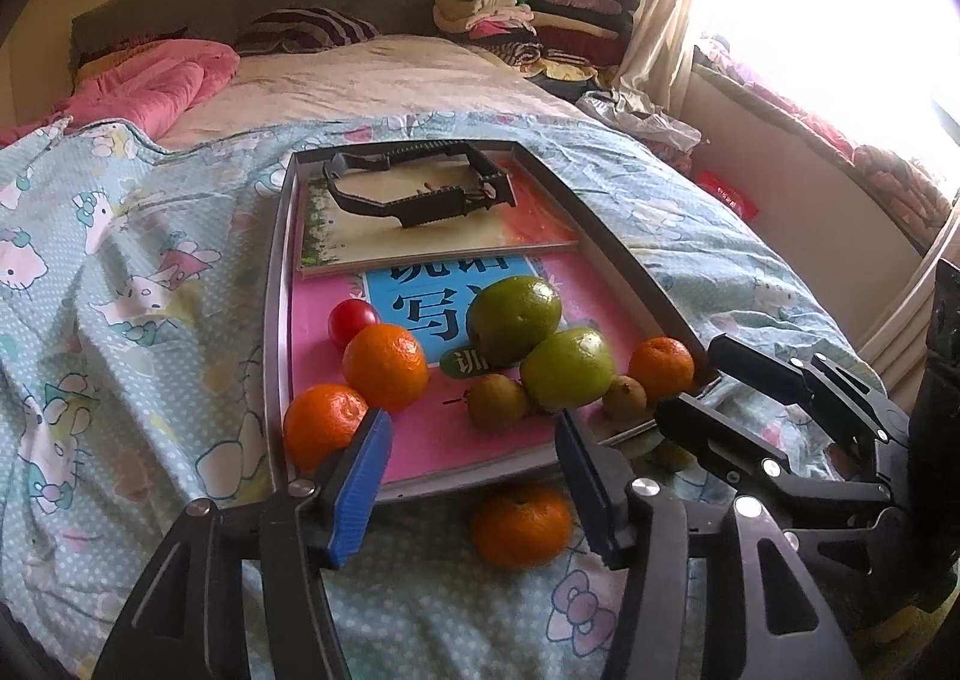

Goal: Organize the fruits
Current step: 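Lift both kiwis into the tray and open both tools to release them, then withdraw both open tools toward the last orange and kiwi on the duvet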

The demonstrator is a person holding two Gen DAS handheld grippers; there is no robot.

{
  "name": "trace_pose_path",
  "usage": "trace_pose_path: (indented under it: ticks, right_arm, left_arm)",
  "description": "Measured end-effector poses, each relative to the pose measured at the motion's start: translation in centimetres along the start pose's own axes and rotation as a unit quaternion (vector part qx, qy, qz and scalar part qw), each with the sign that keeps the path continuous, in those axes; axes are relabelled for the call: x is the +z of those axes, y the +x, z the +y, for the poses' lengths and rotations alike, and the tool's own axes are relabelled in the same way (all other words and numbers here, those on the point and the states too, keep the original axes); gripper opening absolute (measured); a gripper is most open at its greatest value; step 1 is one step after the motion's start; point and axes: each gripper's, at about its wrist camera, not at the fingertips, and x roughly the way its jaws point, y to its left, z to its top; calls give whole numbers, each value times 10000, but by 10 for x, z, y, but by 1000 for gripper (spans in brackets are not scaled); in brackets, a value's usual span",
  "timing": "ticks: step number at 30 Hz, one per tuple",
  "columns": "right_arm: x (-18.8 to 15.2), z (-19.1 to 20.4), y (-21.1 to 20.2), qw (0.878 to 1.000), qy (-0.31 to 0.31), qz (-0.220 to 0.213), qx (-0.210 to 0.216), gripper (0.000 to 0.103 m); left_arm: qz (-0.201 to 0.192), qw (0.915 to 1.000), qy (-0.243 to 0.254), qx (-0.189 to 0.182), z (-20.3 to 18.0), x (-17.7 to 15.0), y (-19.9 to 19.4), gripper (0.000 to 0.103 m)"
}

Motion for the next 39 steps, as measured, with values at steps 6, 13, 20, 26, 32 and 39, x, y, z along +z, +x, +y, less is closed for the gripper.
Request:
trace_pose_path:
  ticks: [6, 13, 20, 26, 32, 39]
  right_arm:
    - [2, 1, -10, 10000, -33, -77, -40, 65]
    - [0, 2, -16, 9999, -42, -81, -76, 66]
    - [-5, 3, -20, 9999, -75, 26, -141, 66]
    - [-10, 1, -23, 9997, -47, 103, -193, 67]
    - [-17, 1, -23, 9995, -40, 218, -223, 67]
    - [-25, 1, -20, 9991, -24, 347, -237, 67]
  left_arm:
    - [-88, 10000, 3, 40, -2, 0, -9, 62]
    - [-137, 9999, -21, 78, -2, -3, -17, 64]
    - [-111, 9999, 5, 81, -3, -7, -21, 64]
    - [-75, 9999, 19, 83, -5, -12, -23, 64]
    - [-25, 10000, 45, 83, -6, -16, -24, 64]
    - [47, 9999, 49, 78, -8, -24, -23, 64]
